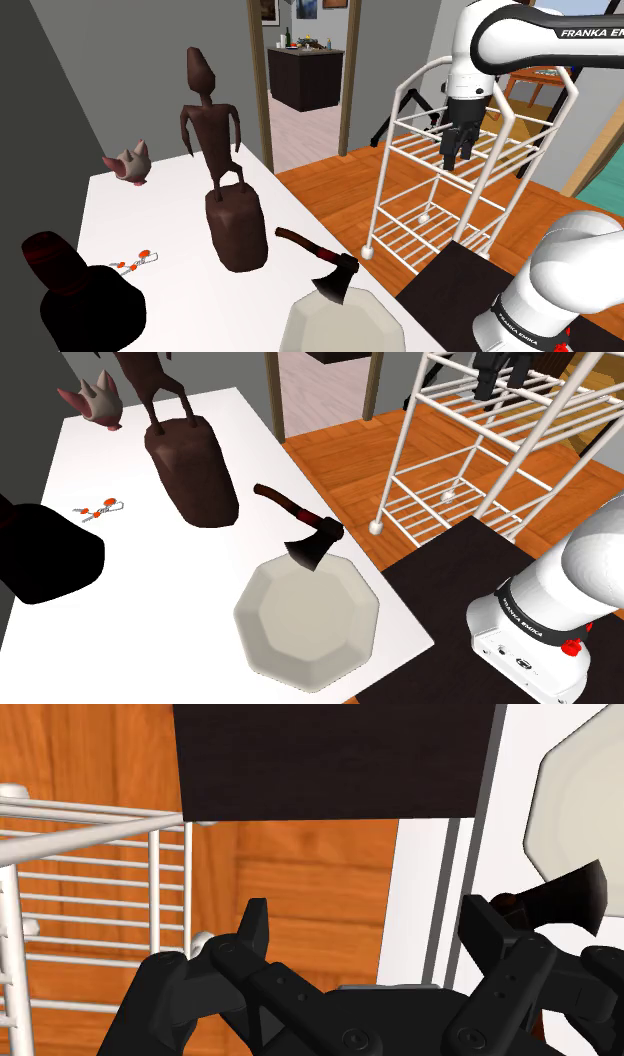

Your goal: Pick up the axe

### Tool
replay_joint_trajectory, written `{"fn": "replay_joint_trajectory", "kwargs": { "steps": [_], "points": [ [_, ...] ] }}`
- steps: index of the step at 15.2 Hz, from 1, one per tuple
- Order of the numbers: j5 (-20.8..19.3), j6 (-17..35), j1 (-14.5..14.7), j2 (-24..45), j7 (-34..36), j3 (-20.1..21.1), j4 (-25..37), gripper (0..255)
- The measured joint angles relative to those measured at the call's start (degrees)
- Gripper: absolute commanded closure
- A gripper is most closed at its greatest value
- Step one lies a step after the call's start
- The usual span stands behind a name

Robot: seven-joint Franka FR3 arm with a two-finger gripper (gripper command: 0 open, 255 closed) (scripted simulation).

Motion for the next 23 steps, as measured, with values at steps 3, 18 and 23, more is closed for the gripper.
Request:
{"fn": "replay_joint_trajectory", "kwargs": {
  "steps": [3, 18, 23],
  "points": [
    [0.66, 1.97, 0.57, 0.76, 0.66, 0.83, -1.02, 0],
    [5.89, 28.23, 6.97, 21.97, 7.89, 10.74, -3.11, 0],
    [5.70, 35.72, 8.73, 31.01, 11.03, 14.11, -0.59, 0]
  ]
}}
